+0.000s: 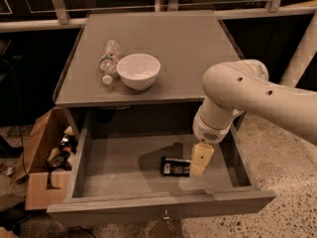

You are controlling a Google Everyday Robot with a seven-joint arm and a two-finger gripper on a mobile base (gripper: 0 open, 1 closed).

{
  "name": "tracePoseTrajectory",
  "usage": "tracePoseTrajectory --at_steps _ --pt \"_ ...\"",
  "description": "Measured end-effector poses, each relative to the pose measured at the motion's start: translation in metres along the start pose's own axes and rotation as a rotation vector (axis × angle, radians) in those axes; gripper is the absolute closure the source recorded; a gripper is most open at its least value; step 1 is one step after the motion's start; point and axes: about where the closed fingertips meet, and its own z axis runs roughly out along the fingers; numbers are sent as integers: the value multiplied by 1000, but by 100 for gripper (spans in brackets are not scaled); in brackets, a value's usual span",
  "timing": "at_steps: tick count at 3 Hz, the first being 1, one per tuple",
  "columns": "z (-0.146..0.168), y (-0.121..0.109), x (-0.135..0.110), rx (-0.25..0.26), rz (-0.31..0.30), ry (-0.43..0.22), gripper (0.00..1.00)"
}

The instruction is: Pick rxbar chocolate from top drawer and place on counter

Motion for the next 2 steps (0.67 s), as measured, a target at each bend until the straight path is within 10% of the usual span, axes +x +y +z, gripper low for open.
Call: tracePoseTrajectory --at_steps 2 --pt "29 -8 3 -12 13 16 0"
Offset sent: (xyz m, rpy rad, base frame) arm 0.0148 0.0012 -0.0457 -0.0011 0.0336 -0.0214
